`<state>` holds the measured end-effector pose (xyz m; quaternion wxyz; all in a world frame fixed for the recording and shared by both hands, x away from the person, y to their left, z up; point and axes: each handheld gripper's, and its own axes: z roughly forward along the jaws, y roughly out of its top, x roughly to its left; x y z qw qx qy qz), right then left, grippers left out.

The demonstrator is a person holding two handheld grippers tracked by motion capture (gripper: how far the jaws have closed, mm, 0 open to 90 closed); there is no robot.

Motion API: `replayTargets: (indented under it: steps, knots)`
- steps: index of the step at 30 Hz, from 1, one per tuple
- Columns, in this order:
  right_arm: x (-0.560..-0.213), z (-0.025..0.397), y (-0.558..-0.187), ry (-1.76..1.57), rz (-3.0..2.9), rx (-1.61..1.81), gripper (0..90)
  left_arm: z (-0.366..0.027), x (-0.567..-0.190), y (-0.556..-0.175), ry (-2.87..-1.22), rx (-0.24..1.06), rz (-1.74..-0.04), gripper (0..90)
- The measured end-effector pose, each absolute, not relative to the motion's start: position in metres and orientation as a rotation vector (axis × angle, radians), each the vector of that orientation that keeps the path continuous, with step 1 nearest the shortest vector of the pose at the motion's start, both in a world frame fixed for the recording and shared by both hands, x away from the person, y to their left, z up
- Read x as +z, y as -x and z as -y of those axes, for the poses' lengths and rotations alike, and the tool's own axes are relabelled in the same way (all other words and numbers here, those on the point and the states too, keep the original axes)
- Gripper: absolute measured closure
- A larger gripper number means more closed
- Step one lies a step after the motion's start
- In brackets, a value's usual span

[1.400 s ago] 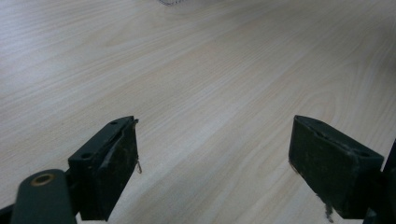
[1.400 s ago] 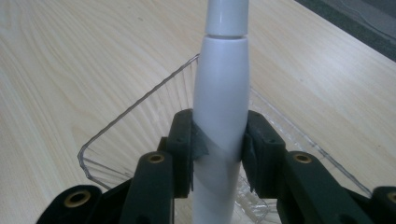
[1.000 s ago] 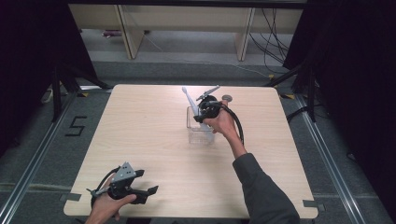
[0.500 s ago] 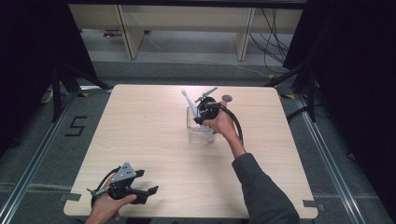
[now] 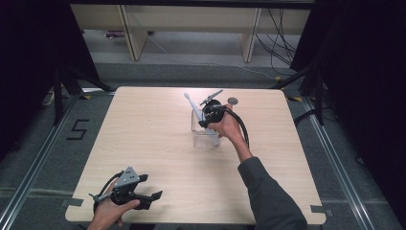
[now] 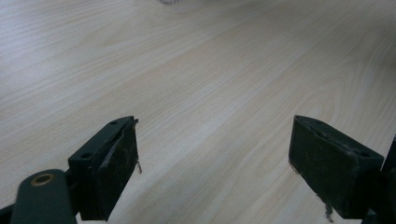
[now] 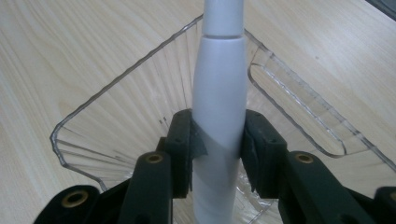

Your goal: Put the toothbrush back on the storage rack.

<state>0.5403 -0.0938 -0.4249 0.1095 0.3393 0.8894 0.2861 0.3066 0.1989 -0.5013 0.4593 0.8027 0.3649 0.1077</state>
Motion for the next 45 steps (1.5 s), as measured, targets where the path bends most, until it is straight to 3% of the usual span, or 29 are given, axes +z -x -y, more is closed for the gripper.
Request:
replayTargets:
  steps: [20,37,45]
  knots:
    - [-0.411,0.11,-0.528,-0.987,-2.565,0.951,58.3,-0.198,-0.502,-0.307,-1.977,0.264,-0.901,15.1]
    - [-0.398,0.117,-0.517,-1.007,-2.505,1.001,38.5,-0.198,-0.502,-0.307,-1.968,0.269,-0.894,15.0]
    - [-0.395,0.123,-0.51,-0.938,-2.455,1.071,34.6,-0.198,-0.502,-0.307,-1.975,0.263,-0.895,15.0]
